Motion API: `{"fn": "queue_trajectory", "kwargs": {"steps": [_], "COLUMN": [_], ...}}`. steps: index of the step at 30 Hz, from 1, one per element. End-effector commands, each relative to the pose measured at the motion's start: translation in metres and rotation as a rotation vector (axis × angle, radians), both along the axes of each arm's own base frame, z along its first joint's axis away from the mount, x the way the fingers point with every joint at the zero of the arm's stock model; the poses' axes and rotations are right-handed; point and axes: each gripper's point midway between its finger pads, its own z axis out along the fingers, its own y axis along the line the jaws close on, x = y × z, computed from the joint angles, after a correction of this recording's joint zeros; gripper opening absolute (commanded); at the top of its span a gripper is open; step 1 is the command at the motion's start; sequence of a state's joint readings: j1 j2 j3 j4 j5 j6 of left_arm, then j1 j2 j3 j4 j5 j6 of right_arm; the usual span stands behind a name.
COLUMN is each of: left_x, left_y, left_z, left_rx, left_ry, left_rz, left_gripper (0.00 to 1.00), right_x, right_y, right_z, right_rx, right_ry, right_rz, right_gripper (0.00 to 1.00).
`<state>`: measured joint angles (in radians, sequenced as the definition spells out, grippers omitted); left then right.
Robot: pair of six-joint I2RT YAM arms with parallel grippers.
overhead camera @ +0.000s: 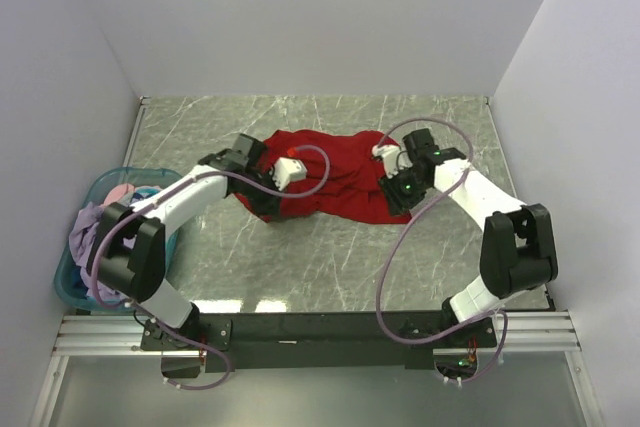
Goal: Fold and stack the t-shirts
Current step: Flatten the tshirt out
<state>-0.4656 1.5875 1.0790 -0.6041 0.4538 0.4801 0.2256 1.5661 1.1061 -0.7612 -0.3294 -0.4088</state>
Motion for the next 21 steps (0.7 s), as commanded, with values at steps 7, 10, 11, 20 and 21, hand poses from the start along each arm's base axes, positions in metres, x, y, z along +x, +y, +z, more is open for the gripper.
{"fn": "queue_trajectory", "kwargs": {"steps": [7, 10, 11, 20, 21], "left_x": [0.021, 0.032, 0.034, 0.08, 0.085], "left_y": [0.022, 0.037, 0.039, 0.074, 0.076], "left_z": [0.043, 0.048, 0.05, 0.084, 0.091], "left_rx": [-0.108, -0.106, -0.108, -0.143, -0.147], "left_ry": [0.037, 0.025, 0.023, -0.065, -0.083], "left_rz": [0.082, 0.119, 0.127, 0.263, 0.276], "left_gripper": [0.0, 0.01, 0.01, 0.0, 0.01], "right_x": [0.015, 0.018, 0.017, -0.005, -0.006], "right_y": [0.002, -0.003, -0.004, -0.013, -0.015], "right_z": [-0.037, -0.048, -0.049, -0.068, -0.07], "right_rx": [-0.216, -0.258, -0.266, -0.306, -0.314], "right_ry": [-0.097, -0.085, -0.08, 0.024, 0.034], "right_rz": [0.145, 0.158, 0.162, 0.237, 0.241], "right_gripper": [0.44, 0.47, 0.47, 0.52, 0.52]}}
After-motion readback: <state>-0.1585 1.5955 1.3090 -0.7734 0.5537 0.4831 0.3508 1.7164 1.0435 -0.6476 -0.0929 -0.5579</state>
